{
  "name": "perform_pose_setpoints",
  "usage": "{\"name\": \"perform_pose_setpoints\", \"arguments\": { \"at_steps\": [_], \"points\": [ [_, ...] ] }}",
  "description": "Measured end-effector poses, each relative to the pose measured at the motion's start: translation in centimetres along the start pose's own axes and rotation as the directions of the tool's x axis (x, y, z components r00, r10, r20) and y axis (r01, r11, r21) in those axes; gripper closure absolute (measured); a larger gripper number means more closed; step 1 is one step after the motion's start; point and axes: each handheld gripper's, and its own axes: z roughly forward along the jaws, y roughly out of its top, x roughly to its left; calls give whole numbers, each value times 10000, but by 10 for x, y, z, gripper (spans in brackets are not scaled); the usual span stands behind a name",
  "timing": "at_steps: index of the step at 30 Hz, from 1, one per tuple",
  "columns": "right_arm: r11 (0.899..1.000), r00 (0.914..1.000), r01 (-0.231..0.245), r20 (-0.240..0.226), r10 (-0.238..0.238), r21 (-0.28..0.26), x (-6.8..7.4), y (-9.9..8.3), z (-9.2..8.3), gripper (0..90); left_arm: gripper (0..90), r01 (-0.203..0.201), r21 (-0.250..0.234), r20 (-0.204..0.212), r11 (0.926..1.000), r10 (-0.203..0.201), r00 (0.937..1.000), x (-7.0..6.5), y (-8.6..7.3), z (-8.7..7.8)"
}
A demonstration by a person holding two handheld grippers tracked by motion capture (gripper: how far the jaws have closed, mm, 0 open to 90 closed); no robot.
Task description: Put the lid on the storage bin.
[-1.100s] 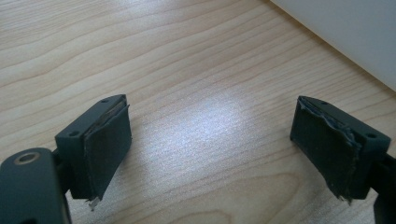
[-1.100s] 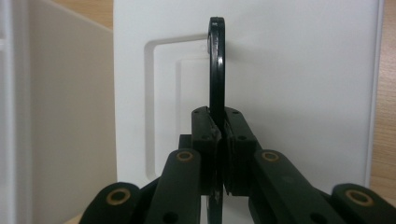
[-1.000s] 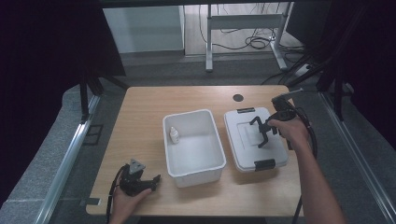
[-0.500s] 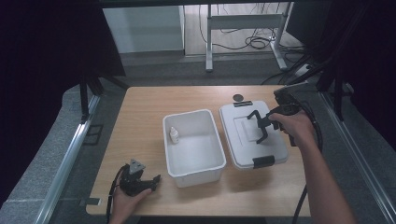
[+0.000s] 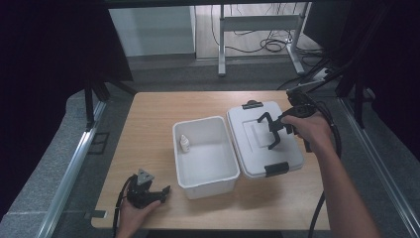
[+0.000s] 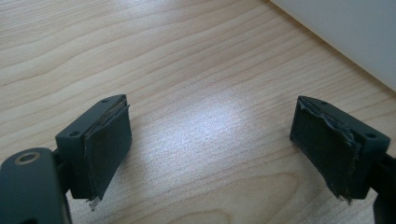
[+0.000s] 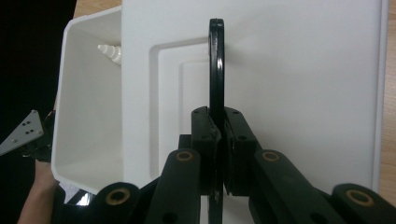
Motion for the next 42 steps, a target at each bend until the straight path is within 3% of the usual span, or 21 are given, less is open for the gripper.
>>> {"name": "perform_pose_setpoints", "arguments": {
  "at_steps": [8,22,42],
  "points": [
    [9999,9993,99,-349,-100,-14,9,-1,-2,850,126,3,0,-3,10000,-3,10000,0,0,0],
    [9996,9988,258,-414,-255,67,32,3,1,848,126,-40,29,-9,10000,40,10000,0,0,0],
    [9968,9961,745,-505,-728,307,70,8,25,846,125,4,30,7,10000,-4,10000,0,0,0]
  ]
}}
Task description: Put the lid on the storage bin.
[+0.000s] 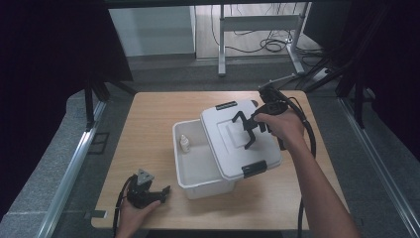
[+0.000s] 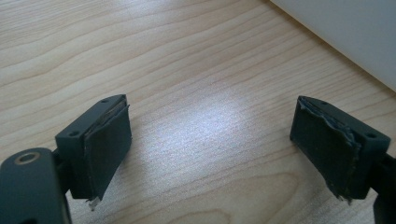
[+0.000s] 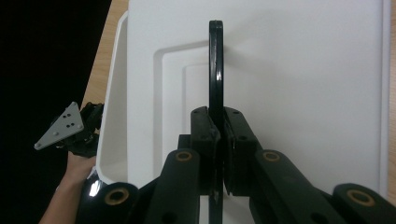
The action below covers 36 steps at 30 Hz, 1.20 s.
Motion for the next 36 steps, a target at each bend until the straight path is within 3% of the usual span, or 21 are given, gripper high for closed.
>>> {"name": "perform_pose_setpoints", "arguments": {
  "at_steps": [21,36],
  "points": [
    [9981,9986,361,-408,-340,508,23,1,33,845,125,3,-3,2,10000,-3,10000,0,0,0],
    [9980,9954,278,-928,-224,571,31,1,39,843,125,18,-25,-9,10000,-18,10000,0,0,0]
  ]
}}
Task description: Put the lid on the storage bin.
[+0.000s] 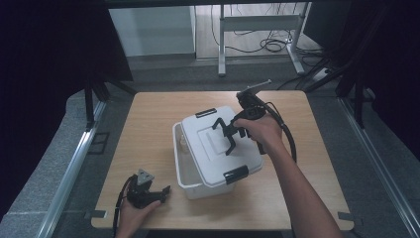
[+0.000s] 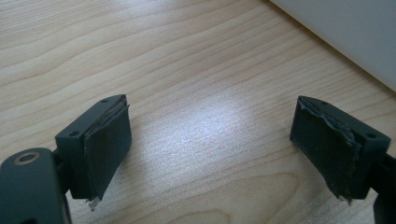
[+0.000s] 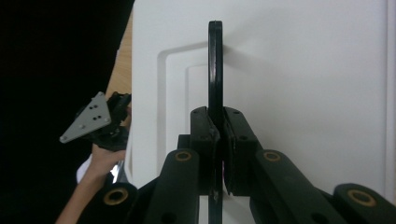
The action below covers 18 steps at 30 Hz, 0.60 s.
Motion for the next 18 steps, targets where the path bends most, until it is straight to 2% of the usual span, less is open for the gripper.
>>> {"name": "perform_pose_setpoints", "arguments": {
  "at_steps": [1,5,18],
  "points": [
    [9999,9997,-119,-205,118,-47,0,0,0,842,125,-30,2,7,10000,30,10000,0,0,0],
    [9996,9987,-263,-449,259,-81,1,0,0,843,124,-25,-13,0,10000,25,10000,0,0,0],
    [9995,9984,-289,-475,294,111,6,2,17,843,124,-32,-1,5,10000,32,10000,0,0,0]
  ]
}}
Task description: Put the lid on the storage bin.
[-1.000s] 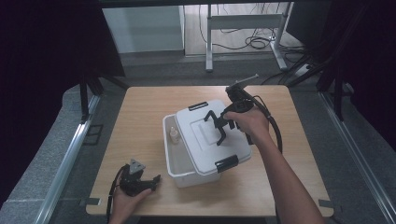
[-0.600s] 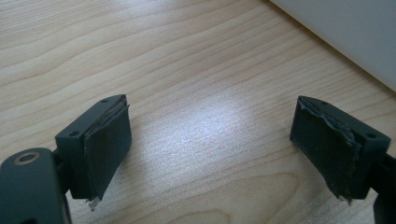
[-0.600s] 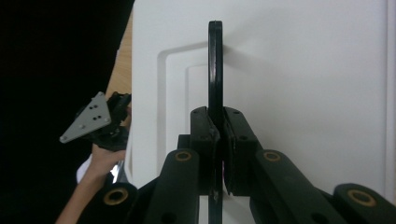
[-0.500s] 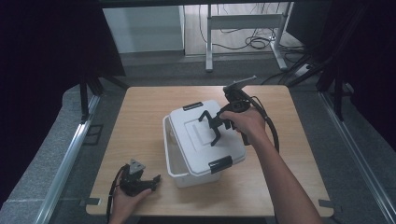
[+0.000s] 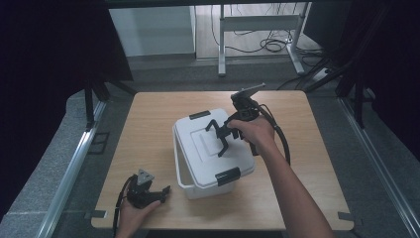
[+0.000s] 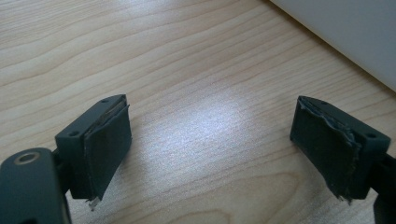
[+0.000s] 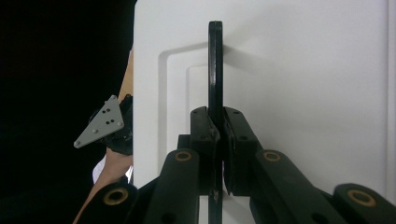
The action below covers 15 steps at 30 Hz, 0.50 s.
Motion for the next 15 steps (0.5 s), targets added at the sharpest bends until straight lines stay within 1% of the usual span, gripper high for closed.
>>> {"name": "perform_pose_setpoints", "arguments": {
  "at_steps": [8,15],
  "points": [
    [9998,9999,123,-65,-122,136,6,0,7,842,125,-2,2,-1,10000,2,10000,0,0,0],
    [9997,9999,131,-113,-129,186,7,1,11,842,125,0,2,-2,10000,0,10000,0,0,0]
  ]
}}
